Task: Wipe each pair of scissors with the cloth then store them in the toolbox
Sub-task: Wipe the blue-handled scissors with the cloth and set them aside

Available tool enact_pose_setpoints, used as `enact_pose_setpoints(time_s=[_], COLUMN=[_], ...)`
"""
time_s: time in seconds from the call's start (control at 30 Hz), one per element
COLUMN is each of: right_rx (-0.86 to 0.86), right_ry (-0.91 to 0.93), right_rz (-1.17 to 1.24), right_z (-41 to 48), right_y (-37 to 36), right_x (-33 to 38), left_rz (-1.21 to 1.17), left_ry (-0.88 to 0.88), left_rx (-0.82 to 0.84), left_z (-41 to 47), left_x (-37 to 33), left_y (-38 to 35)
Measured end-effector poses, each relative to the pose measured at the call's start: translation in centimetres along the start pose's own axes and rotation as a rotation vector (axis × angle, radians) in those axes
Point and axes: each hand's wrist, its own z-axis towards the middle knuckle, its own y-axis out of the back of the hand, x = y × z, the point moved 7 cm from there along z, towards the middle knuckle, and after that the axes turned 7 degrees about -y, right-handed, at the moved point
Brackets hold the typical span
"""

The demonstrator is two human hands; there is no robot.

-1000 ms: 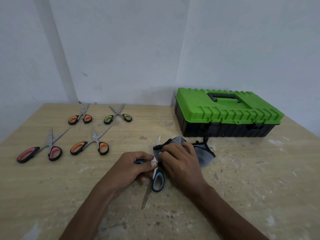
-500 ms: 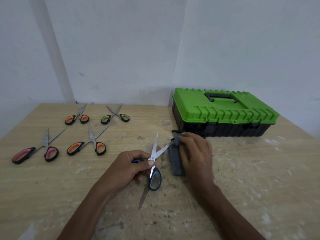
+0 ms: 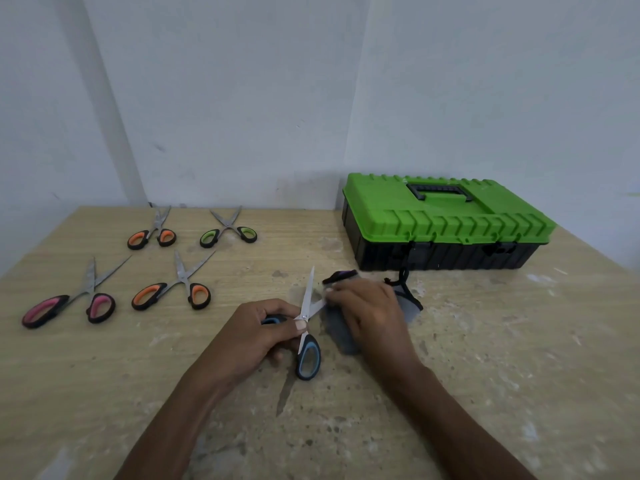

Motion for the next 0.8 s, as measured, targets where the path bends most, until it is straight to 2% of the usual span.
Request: enact_pose_setpoints(time_s=[0.13,0.17,0.23,0.3,0.37,0.43,0.5,0.57,0.67,0.8], right_rx=[-0.179,-0.199,-0.156,-0.003,0.141,0.149,0.069,0.043,0.112,0.062], right_ry=[-0.319,-0.308,-0.163,0.060,0.156,0.100,0.031,0.062,0.181,0.069], right_rz=[0.175,0.179,0.211,0.180,0.134,0.143,0.146,0.133,0.136,0.149], right_z=[0.1,-0.2,-0.6,-1.2,-1.5,-1.0,-0.5,-0.8,-1.7,0.0], right_y=[2.4,2.8,2.8,0.9,-1.3,-1.9,-1.2,-0.8,-1.3,-1.6], right_x=[-4.4,-3.8,-0.5,3.1,4.2,2.8,1.5,1.8,2.9,1.4], left_rz=[-0.041,-0.037,-0.011,0.015,0.032,0.023,0.004,0.024,0.075,0.042], left_ry=[-0.006,-0.005,-0.004,-0.007,-0.012,-0.008,-0.002,-0.014,-0.043,-0.026], left_rx=[-0.002,0.001,0.011,0.017,0.016,0.007,0.004,0.013,0.023,0.014], left_z=[0.1,0.2,0.3,0.3,0.2,0.1,0.1,0.1,0.1,0.1], left_x=[0.3,0.3,0.3,0.2,0.1,0.1,0.2,0.2,0.0,0.2], left_y=[0.1,0.0,-0.1,-0.2,-0.1,0.0,0.0,0.0,0.0,0.0])
